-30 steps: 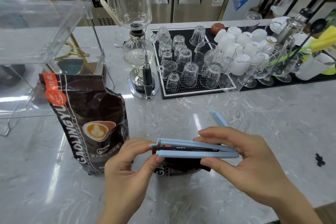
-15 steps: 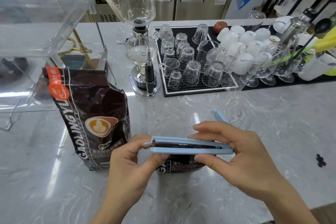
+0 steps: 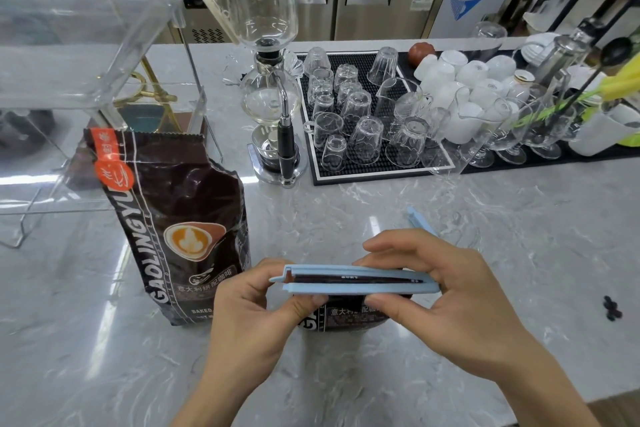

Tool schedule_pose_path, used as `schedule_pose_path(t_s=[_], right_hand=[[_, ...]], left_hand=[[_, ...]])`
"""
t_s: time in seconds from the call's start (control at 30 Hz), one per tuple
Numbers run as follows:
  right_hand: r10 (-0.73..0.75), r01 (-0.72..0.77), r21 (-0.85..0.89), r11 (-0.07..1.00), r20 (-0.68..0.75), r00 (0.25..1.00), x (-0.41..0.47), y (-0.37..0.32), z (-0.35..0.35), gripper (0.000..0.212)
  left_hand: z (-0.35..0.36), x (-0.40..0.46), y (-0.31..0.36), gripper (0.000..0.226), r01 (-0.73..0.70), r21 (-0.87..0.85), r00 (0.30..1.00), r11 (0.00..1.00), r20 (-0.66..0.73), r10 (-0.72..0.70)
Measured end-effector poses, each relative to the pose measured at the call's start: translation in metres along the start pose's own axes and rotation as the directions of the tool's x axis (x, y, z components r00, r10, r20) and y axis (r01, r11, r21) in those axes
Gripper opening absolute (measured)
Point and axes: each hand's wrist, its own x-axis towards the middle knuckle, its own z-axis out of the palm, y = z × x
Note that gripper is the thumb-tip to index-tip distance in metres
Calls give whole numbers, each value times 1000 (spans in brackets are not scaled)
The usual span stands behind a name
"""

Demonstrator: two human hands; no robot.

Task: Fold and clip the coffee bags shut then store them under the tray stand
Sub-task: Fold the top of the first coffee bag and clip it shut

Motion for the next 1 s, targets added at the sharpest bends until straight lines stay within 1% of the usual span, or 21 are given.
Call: schedule_pose_path(t_s=[0.23,0.47,0.7,0.77,0.9,1.0], right_hand=[[-3,3,11,1000,-6,1000,1,-2,4,47],[19,-18,61,998,-21,1000,2,-5,7,41],[50,-46,87,995,-40,998,3,-4,13,37],[46,-42,91,995,-38,998,4,-5,17,35],[42,-36,113,993,-60,997,6,-4,19,34],[55,-48,125,991,-53,997,5,-3,14,37]], left_hand=[[1,0,2,20,5,-17,1000,1000,-6,-5],[1,1,3,18,-4,-4,1000,1000,-19,3],[3,0,4,29,-1,32,999,999,-50,2],[3,1,3,32,5,15,998,1000,-58,-4],[1,3,5,17,10,17,1000,1000,-28,-10],[2,2,9,17,10,31,1000,999,-21,-10]])
